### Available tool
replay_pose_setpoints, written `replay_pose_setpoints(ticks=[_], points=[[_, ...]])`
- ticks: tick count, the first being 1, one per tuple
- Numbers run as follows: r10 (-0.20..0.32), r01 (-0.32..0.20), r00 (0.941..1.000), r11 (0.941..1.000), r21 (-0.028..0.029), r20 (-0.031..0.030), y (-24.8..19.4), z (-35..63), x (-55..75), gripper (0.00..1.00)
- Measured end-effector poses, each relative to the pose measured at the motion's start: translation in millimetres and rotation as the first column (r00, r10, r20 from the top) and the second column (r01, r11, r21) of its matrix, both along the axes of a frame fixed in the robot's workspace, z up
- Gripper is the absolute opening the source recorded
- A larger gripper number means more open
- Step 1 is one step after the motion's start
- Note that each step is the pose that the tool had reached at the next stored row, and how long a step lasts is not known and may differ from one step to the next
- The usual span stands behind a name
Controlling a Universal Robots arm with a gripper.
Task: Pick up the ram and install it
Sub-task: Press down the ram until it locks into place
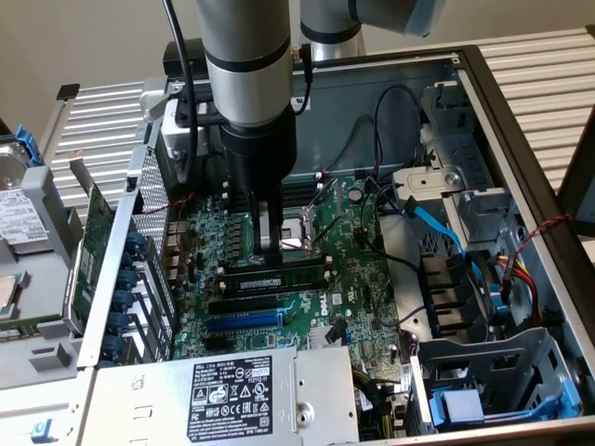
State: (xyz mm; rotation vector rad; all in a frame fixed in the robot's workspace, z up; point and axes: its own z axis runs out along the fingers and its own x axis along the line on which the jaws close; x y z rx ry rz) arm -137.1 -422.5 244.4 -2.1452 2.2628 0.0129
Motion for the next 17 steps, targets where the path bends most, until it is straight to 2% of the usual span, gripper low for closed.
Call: replay_pose_setpoints(ticks=[3,13,17], points=[[0.000,0.000,1.0000,1.0000,0.0000,0.0000,0.0,3.3,0.0,0.10],[-0.001,0.001,1.0000,1.0000,0.0000,-0.0001,0.0,3.5,0.1,0.10],[-0.058,0.058,0.9983,0.9983,0.0001,-0.0002,0.0,3.4,0.1,0.10]])
